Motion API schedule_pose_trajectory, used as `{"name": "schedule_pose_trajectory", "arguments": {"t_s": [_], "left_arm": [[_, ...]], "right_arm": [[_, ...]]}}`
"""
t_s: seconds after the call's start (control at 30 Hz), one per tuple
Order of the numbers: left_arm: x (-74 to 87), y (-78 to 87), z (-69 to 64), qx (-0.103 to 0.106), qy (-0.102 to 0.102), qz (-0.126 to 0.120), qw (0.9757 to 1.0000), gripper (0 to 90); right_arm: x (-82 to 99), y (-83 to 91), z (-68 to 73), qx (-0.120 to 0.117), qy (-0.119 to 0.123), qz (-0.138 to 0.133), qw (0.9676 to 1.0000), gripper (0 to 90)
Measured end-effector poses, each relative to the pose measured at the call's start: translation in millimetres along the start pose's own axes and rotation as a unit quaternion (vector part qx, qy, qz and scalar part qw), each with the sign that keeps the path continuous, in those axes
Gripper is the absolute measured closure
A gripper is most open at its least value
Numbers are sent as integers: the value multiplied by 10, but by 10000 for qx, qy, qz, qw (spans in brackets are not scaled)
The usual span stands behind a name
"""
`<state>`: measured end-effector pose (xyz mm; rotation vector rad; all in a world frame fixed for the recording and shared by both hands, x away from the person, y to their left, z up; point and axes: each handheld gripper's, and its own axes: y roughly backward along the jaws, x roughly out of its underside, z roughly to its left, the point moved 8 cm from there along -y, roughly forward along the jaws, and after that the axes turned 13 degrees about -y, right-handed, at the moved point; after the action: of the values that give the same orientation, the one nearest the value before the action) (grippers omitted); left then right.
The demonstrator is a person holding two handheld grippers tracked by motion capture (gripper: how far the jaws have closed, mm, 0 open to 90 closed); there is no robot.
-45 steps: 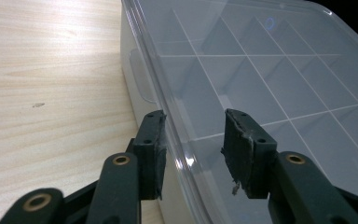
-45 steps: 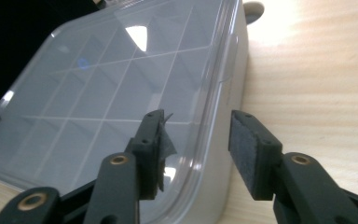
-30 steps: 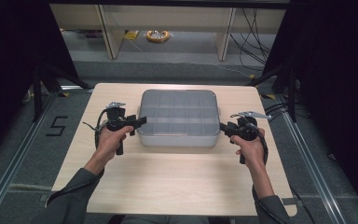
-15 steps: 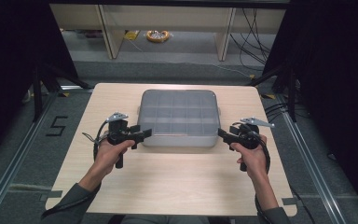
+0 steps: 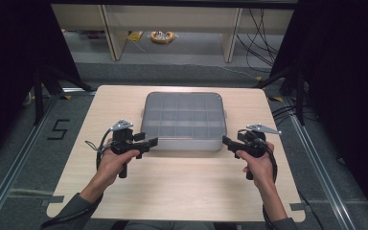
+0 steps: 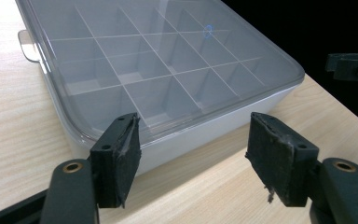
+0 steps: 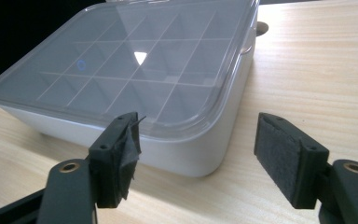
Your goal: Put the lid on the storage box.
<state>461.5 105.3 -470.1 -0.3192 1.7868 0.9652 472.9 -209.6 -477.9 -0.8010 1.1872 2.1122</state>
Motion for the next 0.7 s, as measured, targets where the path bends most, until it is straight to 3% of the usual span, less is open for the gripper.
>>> {"name": "schedule_pose_trajectory", "arguments": {"t_s": [0.2,0.23,0.27,0.37,0.43,0.5,0.57,0.6,0.63,0.7], "left_arm": [[31,44,-68,75,-9,-4,10000,319],[35,48,-81,92,-16,-31,10000,317],[43,56,-98,114,-9,-8,9999,315],[68,67,-147,150,-52,16,9999,312],[90,63,-183,179,-106,18,9998,311],[111,56,-218,235,-122,16,9996,311],[133,60,-244,204,-190,76,9996,312],[141,57,-258,209,-225,51,9995,313],[163,64,-280,200,-272,74,9994,312],[174,73,-294,236,-263,96,9993,313]], "right_arm": [[37,44,44,-32,-5,45,10000,303],[67,70,89,-23,-234,127,9996,302],[49,58,61,-83,16,17,10000,301],[80,73,75,-93,29,34,9999,298],[116,90,120,-114,-112,81,9998,299],[131,93,117,-144,69,66,9999,299],[154,104,145,-192,94,99,9997,298],[192,118,178,-113,-88,205,9997,298],[184,111,160,-127,101,148,9998,298],[196,109,188,-207,58,124,9997,298]]}}
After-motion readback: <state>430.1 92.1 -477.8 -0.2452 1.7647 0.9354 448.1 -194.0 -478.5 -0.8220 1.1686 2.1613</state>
